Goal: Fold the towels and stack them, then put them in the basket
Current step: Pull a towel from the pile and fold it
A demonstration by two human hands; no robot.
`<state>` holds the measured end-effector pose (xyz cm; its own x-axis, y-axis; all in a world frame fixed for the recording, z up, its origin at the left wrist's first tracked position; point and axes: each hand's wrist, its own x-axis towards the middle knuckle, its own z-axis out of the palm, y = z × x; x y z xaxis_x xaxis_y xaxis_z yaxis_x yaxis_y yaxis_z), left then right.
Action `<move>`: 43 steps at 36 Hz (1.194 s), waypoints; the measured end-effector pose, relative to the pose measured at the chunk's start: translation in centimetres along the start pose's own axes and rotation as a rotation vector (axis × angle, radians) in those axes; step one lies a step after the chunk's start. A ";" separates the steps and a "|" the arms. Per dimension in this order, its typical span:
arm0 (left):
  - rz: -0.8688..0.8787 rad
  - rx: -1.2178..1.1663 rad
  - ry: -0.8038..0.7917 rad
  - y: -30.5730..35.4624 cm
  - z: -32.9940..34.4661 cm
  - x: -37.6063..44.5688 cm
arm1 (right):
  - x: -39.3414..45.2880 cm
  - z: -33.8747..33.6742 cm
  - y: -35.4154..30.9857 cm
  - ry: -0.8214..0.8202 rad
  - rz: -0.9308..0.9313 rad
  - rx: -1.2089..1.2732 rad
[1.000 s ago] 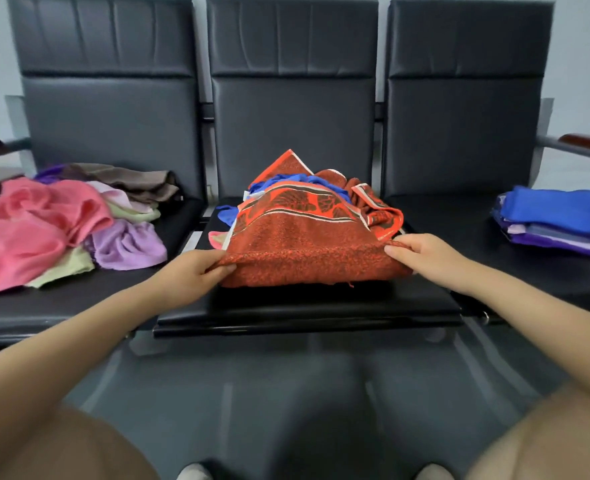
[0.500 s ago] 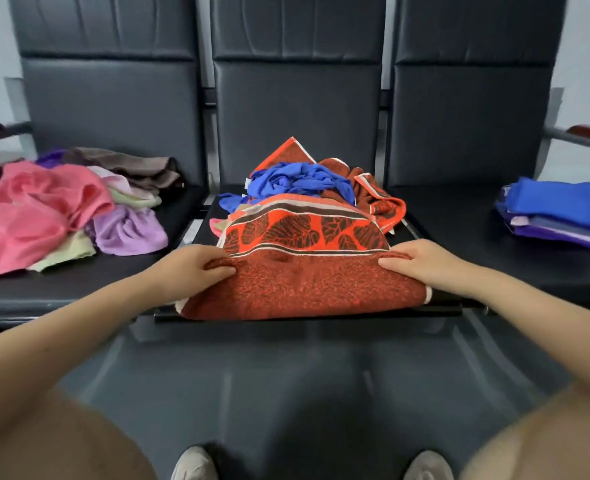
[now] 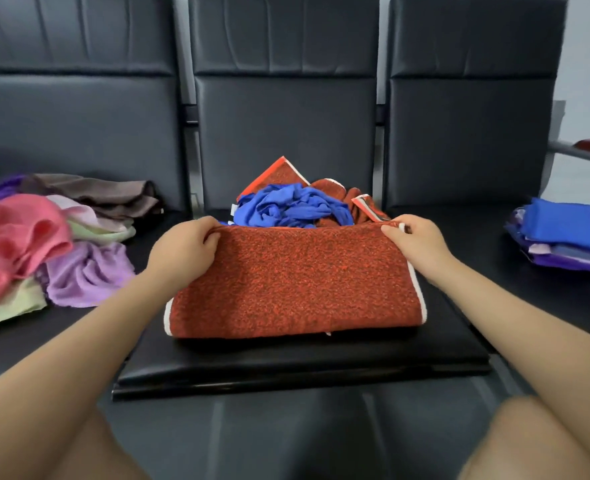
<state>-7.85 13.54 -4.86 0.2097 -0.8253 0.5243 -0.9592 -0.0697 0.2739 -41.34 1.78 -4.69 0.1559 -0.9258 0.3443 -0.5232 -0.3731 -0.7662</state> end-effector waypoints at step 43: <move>-0.956 -1.022 -0.428 -0.1 -0.1 -2.7 | -2.7 -0.6 -0.1 -0.351 0.723 0.630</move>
<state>-8.36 15.84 -6.25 0.4297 -0.8067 -0.4058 0.0976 -0.4053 0.9090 -42.21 4.40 -5.23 0.2672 -0.8699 -0.4146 -0.0697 0.4116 -0.9087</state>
